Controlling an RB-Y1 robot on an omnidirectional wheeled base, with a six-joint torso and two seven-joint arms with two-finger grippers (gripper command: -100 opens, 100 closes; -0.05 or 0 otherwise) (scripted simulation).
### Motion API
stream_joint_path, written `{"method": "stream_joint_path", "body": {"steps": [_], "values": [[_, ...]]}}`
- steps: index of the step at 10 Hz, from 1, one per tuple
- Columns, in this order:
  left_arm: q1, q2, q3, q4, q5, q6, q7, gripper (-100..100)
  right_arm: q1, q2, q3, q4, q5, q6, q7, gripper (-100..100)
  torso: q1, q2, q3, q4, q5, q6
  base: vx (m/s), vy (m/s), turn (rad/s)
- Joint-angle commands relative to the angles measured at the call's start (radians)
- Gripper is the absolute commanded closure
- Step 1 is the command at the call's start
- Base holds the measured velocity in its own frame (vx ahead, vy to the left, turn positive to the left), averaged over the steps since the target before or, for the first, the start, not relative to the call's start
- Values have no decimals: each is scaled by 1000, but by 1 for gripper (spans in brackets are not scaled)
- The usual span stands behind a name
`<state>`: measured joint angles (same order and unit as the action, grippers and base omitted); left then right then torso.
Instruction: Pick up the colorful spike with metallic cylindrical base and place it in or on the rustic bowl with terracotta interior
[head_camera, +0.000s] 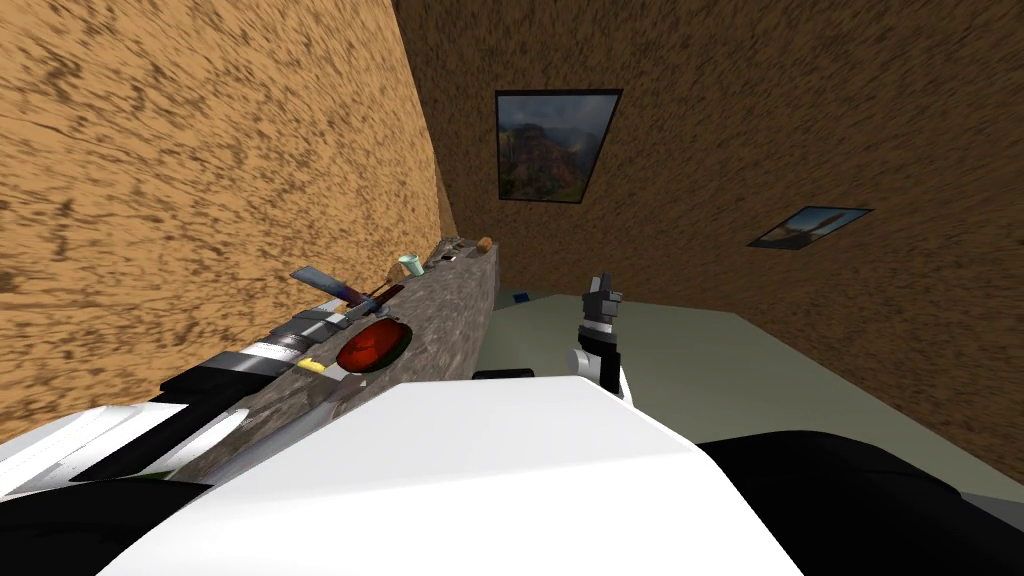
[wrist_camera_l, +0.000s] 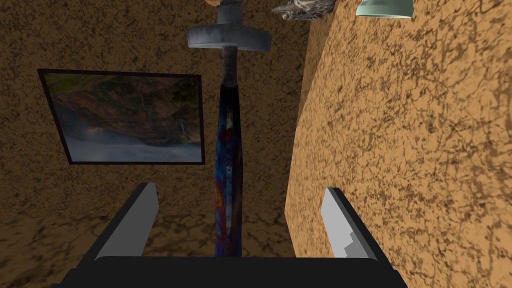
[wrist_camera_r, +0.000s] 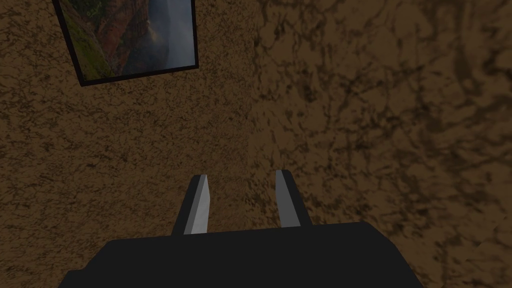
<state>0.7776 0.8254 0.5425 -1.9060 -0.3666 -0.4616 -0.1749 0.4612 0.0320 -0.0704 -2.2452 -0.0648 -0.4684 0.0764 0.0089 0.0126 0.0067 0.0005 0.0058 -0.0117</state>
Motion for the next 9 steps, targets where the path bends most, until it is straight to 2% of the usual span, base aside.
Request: {"method": "stream_joint_path", "body": {"steps": [1, 2, 3, 4, 6, 7, 8, 9], "values": [[0, 0, 0, 0, 0, 0, 0, -100, 0, 0, 0, 0, 0, 0, 0, 0, 0, 0, 0, 0, 0, 0, 0, 0, 0], [0, 0, 0, 0, 0, 0, 0, 0, 0, 0, 0, 0, 0, 0, 0, 0, 0, 0, 0, 0, 0, 0, 0, 0, 0], [-50, 14, -50, 50, -14, 17, 9, -100, 0, 0, 0, 0, 0, 0, 0, 0, 0, 0, 0, 0, 0, 0, -162, 22, -183], [-83, 14, -83, 79, -14, 17, 9, -100, -1, 0, 0, 0, 0, 0, 0, 0, 1, 7, 4, 1, 0, 1, -196, 52, -116], [-149, 14, -88, 138, -14, 17, 9, -100, 0, 0, 0, 0, 0, 0, 0, 0, 3, 8, 5, 2, 1, 0, -62, 16, 24], [-160, 14, -88, 138, -14, 17, 9, -100, 0, 0, 0, 0, 0, 0, 0, 0, 1, 3, 2, 1, 0, 0, 17, -7, -1], [-199, 28, -138, 183, -28, 33, 17, -100, 0, 0, 0, 0, 0, 0, 0, 0, 0, 0, 0, 0, 0, 0, -139, 6, -162], [-236, 28, -170, 218, -28, 33, 17, -100, 0, 0, 0, 0, 0, 0, 0, 0, 1, 6, 3, 1, 0, 1, -193, 26, -113]]}}
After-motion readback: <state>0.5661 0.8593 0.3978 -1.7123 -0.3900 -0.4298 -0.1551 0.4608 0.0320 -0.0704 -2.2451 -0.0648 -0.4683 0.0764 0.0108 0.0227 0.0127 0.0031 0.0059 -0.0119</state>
